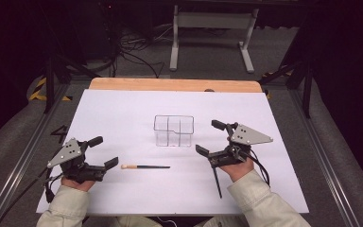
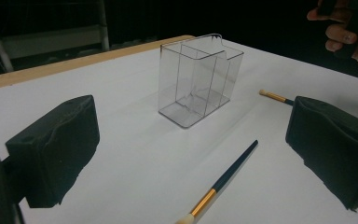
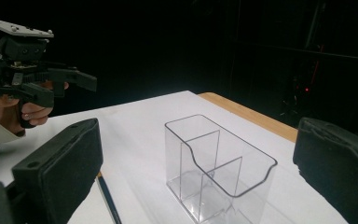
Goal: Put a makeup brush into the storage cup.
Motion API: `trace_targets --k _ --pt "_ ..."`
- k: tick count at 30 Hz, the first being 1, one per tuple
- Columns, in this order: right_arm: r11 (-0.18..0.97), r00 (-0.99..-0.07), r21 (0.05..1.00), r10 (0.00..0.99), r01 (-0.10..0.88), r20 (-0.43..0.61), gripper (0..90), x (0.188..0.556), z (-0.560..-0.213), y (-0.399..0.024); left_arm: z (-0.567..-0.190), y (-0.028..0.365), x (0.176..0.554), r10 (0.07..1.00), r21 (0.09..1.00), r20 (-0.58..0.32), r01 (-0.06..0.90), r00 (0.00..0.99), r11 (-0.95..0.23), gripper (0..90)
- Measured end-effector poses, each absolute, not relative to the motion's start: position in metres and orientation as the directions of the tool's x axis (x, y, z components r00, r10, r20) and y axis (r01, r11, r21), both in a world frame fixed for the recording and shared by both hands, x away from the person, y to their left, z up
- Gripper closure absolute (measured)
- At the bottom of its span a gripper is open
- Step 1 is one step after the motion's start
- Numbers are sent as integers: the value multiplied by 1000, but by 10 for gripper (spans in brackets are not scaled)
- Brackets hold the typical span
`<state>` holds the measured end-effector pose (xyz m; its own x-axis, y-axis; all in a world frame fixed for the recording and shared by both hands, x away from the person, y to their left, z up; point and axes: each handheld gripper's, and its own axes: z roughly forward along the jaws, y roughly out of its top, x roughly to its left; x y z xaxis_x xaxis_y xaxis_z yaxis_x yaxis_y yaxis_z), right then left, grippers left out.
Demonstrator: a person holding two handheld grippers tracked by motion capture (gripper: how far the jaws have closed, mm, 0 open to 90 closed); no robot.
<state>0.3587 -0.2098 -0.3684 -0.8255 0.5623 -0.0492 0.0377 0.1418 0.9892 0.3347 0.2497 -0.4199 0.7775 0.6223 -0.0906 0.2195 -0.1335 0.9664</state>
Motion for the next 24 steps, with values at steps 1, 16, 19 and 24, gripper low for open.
trace_targets --k 1,16,19,24 --pt "142 -828 989 559 36 -50 18 359 -367 -208 -420 250 335 622 966 -91 220 778 -133 34" --pt "274 -867 958 494 86 -64 44 369 -349 -169 -422 254 331 632 963 -88 227 770 -143 34" --pt "304 -875 948 480 98 -64 44 373 -348 -161 -422 254 332 629 963 -90 228 772 -141 34" --pt "365 -884 923 463 121 -67 64 378 -348 -148 -422 253 333 626 962 -90 230 775 -147 34"
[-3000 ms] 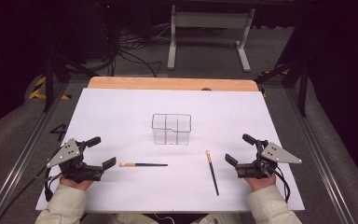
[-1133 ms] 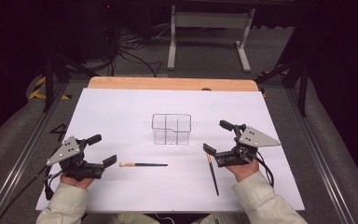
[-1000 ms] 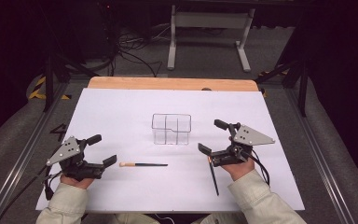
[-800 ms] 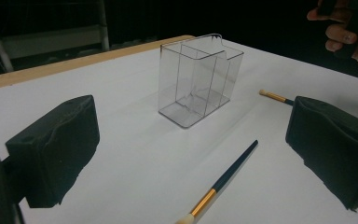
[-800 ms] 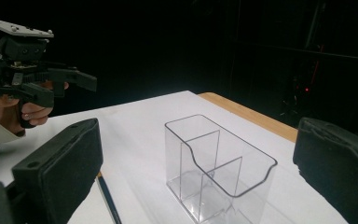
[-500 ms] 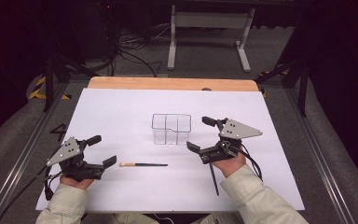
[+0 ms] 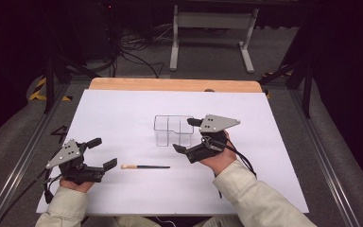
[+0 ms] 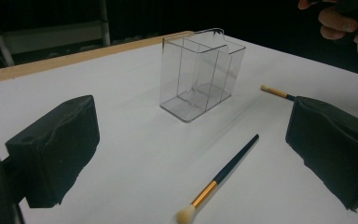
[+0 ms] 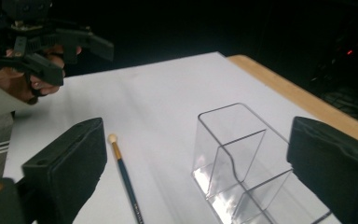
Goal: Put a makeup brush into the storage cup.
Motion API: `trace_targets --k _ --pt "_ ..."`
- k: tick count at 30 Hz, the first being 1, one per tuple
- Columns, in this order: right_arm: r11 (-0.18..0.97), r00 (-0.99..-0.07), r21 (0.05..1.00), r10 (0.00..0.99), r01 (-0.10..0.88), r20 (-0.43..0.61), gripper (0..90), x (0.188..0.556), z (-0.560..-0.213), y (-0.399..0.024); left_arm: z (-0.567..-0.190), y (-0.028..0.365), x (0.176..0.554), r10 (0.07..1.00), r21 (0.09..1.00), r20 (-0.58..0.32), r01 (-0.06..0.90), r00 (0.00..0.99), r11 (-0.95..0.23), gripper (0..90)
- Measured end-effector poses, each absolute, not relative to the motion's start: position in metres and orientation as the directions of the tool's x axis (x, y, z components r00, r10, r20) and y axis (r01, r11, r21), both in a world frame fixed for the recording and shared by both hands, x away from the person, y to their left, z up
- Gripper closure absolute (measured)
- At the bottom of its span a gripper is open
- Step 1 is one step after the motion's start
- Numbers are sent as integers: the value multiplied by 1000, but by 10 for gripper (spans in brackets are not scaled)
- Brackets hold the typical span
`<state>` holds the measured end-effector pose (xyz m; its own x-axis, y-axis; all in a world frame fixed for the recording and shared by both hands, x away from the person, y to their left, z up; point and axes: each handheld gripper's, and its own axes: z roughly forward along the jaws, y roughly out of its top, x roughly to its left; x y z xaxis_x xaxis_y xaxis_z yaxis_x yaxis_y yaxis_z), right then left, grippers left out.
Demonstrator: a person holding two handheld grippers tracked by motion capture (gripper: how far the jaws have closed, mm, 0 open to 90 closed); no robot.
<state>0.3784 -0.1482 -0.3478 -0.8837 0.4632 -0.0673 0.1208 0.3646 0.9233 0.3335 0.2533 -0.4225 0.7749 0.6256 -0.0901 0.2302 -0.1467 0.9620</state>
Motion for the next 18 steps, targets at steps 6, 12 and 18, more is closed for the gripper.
trace_targets --k 6,12,18 --pt "451 -907 884 412 122 -86 114 383 -346 -131 -423 252 335 623 959 -99 241 776 -148 34" --pt "498 -919 856 386 136 -79 138 390 -347 -121 -423 253 334 625 959 -93 238 775 -152 34" --pt "516 -929 847 362 131 -77 149 391 -350 -110 -424 255 331 632 959 -92 240 770 -152 34"
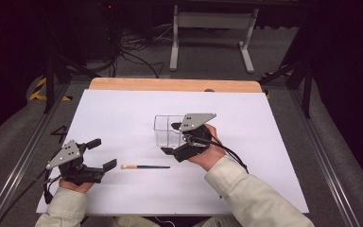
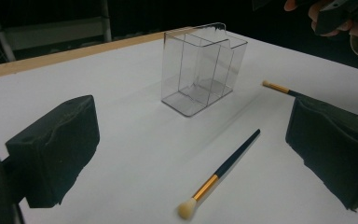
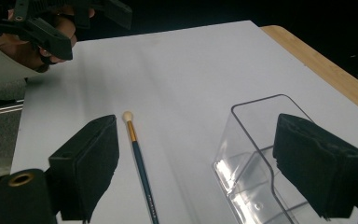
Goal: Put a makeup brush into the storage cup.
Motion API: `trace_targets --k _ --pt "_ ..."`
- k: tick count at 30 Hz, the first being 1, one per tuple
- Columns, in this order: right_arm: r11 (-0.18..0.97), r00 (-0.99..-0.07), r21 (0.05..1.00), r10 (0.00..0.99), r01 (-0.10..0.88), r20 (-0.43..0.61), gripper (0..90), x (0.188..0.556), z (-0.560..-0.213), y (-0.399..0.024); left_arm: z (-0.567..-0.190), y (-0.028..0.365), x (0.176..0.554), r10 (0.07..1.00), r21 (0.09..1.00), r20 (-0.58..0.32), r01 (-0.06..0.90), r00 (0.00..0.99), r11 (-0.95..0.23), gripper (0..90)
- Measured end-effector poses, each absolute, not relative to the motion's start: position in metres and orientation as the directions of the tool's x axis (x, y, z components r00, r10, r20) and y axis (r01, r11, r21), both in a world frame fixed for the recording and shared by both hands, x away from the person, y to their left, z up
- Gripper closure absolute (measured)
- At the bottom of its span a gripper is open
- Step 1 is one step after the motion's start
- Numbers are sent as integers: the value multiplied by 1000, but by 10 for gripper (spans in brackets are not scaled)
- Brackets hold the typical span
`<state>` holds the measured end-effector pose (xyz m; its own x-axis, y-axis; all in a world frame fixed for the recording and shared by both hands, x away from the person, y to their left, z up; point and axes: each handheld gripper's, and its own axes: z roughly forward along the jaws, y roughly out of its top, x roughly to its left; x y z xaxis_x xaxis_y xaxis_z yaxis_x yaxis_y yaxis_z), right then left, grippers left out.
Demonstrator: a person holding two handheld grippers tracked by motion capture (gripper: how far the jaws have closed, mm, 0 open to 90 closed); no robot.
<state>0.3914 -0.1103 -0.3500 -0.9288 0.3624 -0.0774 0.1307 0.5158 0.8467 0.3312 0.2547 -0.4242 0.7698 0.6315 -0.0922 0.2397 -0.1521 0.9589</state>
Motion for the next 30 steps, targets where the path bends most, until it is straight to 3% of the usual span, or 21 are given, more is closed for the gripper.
trace_targets --k 16,30 --pt "567 -955 811 293 143 -36 188 402 -364 -76 -427 267 321 662 956 -102 256 743 -140 35" --pt "649 -964 742 264 169 -11 284 410 -386 -50 -428 266 325 660 957 -105 256 744 -136 33"
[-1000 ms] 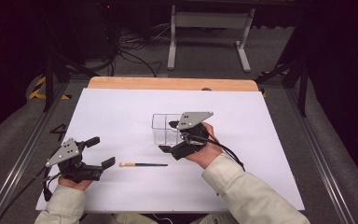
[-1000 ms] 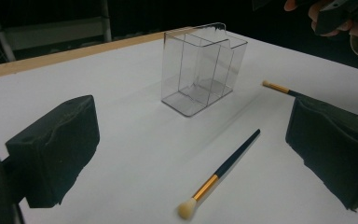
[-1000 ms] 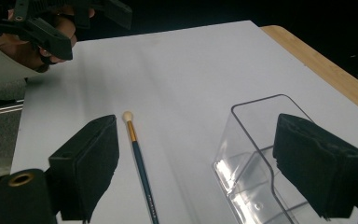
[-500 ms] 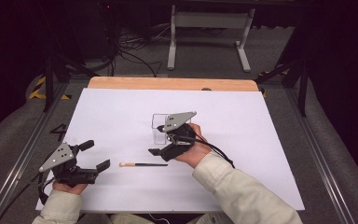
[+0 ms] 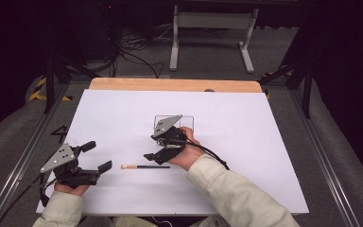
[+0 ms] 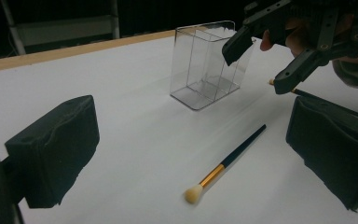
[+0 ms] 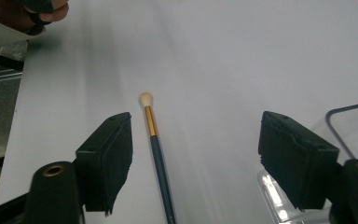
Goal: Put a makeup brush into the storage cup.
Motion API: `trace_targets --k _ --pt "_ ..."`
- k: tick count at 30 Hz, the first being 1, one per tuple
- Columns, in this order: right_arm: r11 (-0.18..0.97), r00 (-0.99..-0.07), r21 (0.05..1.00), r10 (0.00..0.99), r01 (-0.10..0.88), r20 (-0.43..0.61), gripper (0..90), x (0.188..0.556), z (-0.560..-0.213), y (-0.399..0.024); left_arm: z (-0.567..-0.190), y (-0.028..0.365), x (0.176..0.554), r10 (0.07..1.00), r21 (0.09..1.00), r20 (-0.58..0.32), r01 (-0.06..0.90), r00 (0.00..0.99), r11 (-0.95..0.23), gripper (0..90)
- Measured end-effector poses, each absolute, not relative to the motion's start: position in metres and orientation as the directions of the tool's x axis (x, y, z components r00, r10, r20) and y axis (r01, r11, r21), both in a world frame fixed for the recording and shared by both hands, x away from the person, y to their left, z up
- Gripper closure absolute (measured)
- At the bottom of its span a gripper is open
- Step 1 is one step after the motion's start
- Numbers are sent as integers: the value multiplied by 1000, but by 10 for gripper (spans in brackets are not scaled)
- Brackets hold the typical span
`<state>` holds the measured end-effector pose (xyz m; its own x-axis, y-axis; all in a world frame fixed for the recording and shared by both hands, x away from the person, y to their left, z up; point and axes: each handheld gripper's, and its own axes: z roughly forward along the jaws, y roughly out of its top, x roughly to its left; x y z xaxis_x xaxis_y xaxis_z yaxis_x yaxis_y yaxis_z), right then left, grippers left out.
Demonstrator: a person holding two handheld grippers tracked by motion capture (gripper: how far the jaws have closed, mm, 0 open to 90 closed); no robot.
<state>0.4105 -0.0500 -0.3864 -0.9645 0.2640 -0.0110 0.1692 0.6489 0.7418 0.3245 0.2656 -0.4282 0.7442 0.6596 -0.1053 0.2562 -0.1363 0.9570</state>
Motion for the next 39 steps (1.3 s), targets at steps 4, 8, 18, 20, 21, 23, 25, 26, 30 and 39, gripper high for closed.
trace_targets --k 4,8,18,20,21,23,25,26,30,39 --pt "663 -968 728 250 178 9 323 412 -390 -45 -428 266 325 657 956 -106 258 746 -138 33" --pt "690 -971 699 236 189 29 328 414 -395 -39 -428 265 325 656 956 -107 258 747 -139 33" --pt "733 -975 652 218 197 49 367 415 -406 -31 -429 264 326 653 955 -111 263 749 -139 33" --pt "742 -975 639 215 201 56 368 416 -408 -30 -429 264 327 654 955 -106 259 749 -143 33" --pt "748 -975 633 213 200 56 368 416 -408 -29 -429 264 326 655 955 -105 259 749 -142 33" --pt "756 -975 622 211 203 62 367 416 -410 -28 -429 265 326 654 955 -106 259 749 -143 33" --pt "764 -976 613 209 202 62 366 417 -411 -27 -429 265 326 654 955 -105 259 749 -143 33" --pt "764 -976 613 209 202 62 366 417 -411 -27 -429 265 326 654 955 -105 259 749 -143 33" --pt "785 -976 584 210 206 62 376 418 -415 -24 -429 265 326 654 955 -105 260 749 -145 33" --pt "815 -982 552 179 177 51 407 417 -420 -16 -429 265 326 654 955 -107 260 749 -141 34"
